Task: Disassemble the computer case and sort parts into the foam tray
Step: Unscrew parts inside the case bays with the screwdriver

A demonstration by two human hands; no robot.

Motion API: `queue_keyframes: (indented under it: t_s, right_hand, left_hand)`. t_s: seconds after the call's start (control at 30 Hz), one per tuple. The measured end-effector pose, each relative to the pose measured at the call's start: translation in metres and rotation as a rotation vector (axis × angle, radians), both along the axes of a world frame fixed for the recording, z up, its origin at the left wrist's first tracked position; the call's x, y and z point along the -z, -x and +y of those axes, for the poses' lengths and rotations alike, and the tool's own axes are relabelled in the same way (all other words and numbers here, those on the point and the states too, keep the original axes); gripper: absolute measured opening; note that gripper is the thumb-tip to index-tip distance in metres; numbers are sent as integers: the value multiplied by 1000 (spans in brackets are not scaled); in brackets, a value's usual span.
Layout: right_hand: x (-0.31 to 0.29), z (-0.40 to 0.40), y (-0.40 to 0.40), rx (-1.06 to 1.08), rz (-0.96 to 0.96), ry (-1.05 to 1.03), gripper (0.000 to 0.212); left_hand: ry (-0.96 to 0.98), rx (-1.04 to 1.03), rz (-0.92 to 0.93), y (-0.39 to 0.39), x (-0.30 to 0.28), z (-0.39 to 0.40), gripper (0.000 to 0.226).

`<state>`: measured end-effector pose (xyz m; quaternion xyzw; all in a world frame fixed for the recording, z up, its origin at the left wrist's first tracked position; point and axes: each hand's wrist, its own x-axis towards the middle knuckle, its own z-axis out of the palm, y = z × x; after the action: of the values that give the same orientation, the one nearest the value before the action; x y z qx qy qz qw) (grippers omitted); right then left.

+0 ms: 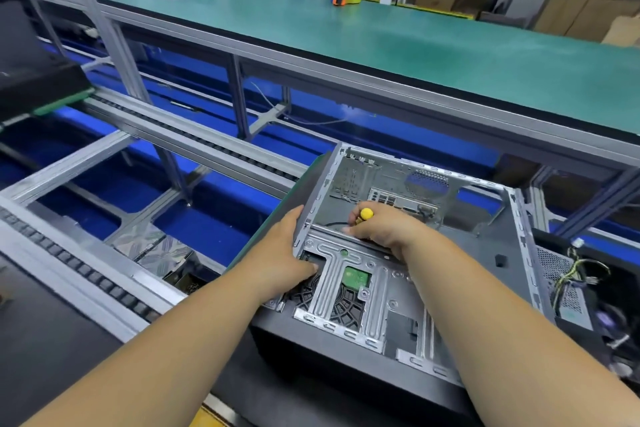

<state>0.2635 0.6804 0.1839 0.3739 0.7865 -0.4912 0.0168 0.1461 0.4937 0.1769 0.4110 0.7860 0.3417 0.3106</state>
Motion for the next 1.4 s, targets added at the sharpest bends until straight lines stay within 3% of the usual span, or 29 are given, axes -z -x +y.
queue_keyframes:
  t_s: [0.13, 0.33, 0.5, 0.73, 0.83, 0.93, 1.03, 1.13, 1.27, 1.33, 1.4]
  right_hand:
    - [-9, 8, 6, -90, -162, 10, 15]
    - [7, 3, -8, -12, 88, 28, 16]
    - [9, 1, -7, 14, 129, 77, 10]
    - [5, -3, -4, -118, 95, 79, 6]
    - [7, -5, -4, -74, 91, 66, 7]
    - [9, -5, -6, -47, 94, 25, 7]
    - [5, -6, -7, -49, 71, -18, 8]
    - [-8, -9, -11, 34, 84, -105, 18]
    - [-35, -11, -18, 297, 319, -412, 41]
    - [-47, -17, -19, 356, 558, -292, 49]
    - [-53, -22, -19, 320, 703, -179, 34]
  left_hand:
    - [13, 10, -15, 1, 2, 0, 91]
    - [11, -11, -25, 1, 3, 0, 89]
    - [4, 8, -89, 1, 3, -2, 93]
    - [61, 20, -94, 0, 1, -9, 101]
    - [39, 40, 9, 0, -3, -5, 100]
    - [-57, 81, 197, 5, -8, 8, 72]
    - [23, 196, 532, 17, -8, 24, 37]
    - [49, 306, 654, 27, -7, 38, 27]
    - [-48, 312, 475, 33, -1, 42, 20]
    - [-91, 282, 370, 35, 3, 42, 19]
    - [-100, 276, 311, 37, 6, 44, 18]
